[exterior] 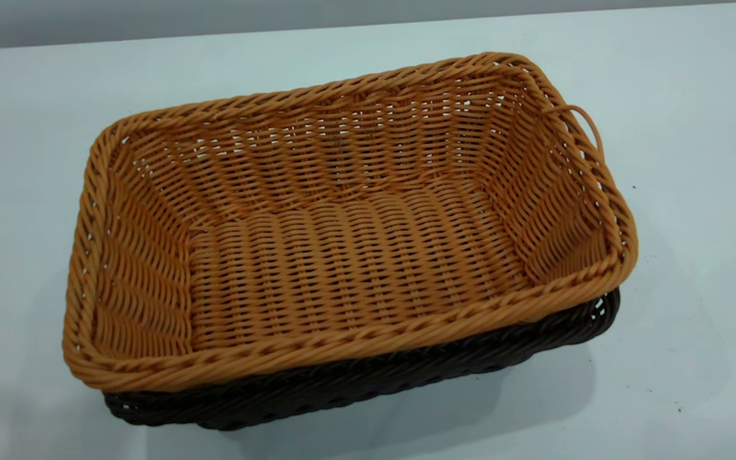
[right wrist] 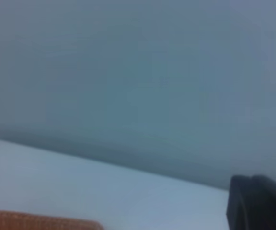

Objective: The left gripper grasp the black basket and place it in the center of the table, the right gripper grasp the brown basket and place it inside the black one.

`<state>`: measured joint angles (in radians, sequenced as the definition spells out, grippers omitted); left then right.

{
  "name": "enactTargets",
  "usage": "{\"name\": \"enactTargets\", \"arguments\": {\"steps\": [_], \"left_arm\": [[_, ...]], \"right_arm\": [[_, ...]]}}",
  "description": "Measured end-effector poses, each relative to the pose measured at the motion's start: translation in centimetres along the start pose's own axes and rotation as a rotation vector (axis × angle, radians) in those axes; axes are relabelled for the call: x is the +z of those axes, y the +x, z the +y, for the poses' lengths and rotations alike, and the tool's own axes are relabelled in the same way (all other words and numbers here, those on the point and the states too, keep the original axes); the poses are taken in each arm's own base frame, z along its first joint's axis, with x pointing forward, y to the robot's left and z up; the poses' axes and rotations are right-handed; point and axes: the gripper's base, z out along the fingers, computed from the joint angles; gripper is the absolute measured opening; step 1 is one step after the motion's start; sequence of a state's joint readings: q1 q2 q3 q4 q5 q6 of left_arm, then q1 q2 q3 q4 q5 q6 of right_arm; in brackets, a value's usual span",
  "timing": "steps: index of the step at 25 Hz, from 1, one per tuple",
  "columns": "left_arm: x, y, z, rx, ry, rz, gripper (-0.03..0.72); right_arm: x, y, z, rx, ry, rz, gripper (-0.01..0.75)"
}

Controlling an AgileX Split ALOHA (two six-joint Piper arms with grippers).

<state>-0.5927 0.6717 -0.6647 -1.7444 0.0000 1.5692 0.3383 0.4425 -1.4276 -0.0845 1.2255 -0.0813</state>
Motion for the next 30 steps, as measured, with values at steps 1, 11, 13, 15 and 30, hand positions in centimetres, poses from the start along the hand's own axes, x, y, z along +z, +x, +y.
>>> {"name": "enactTargets", "arguments": {"steps": [1,11,13,15,30], "left_arm": [[0.0,0.0,0.0,0.001,0.0,0.001,0.001],[-1.9,2.2,-0.2,0.004,0.062,0.014,-0.001],[-2.5,2.5,-0.1,0.003,0.06,0.005,-0.001],[-3.2,2.6,-0.1,0.001,0.063,-0.01,-0.001],[-5.0,3.7,0.7,0.0,0.007,-0.039,-0.001]], "right_arm": [[-0.8,0.6,0.0,-0.007,0.004,-0.019,0.0],[-6.2,8.9,2.2,0.002,0.245,-0.108,0.002],[-5.3,10.2,3.4,0.046,0.273,-0.08,0.002],[-3.4,11.3,4.3,0.085,0.273,-0.014,0.002],[7.6,20.6,4.2,0.202,0.229,0.342,0.002]]}}
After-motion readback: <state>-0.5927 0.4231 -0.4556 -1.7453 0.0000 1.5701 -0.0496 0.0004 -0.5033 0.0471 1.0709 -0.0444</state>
